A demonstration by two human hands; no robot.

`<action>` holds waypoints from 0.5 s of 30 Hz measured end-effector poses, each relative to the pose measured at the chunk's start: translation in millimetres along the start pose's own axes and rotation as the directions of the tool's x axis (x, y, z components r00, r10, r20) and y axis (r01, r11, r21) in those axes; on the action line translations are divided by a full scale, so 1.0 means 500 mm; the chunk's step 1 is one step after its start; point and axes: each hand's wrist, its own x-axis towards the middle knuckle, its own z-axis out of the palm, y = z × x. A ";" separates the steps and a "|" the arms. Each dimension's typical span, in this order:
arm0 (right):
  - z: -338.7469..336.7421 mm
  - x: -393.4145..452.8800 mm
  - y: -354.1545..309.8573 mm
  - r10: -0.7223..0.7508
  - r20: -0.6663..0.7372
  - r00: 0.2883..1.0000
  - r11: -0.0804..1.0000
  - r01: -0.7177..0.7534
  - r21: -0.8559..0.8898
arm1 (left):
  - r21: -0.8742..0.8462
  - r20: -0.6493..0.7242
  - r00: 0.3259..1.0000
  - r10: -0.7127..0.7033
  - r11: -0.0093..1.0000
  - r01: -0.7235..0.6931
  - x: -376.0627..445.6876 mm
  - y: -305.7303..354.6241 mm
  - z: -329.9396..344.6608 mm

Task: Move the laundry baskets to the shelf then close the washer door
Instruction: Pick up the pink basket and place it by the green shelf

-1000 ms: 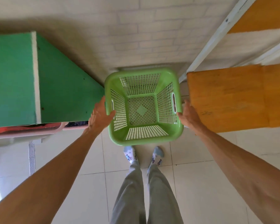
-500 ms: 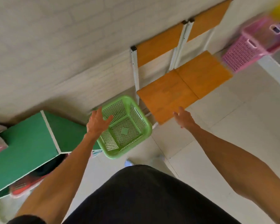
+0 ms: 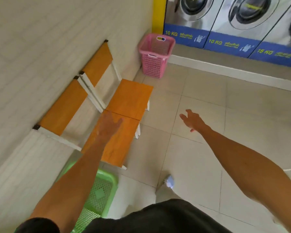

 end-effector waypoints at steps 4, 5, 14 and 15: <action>-0.136 0.089 0.140 0.021 -0.103 0.995 0.999 -0.024 -0.032 | -0.097 0.033 0.996 0.087 0.992 -0.083 0.075 0.183 0.098; -0.168 0.111 0.168 0.026 -0.131 0.991 0.998 -0.033 -0.050 | -0.086 0.035 0.992 0.118 0.990 -0.115 0.092 0.222 0.118; -0.358 0.309 0.244 -0.086 -0.203 0.975 0.993 0.068 -0.096 | 0.026 0.091 0.949 0.301 0.952 -0.304 0.282 0.472 0.210; -0.369 0.336 0.241 -0.104 -0.190 0.976 0.991 0.085 -0.106 | 0.022 0.095 0.948 0.304 0.951 -0.307 0.307 0.496 0.217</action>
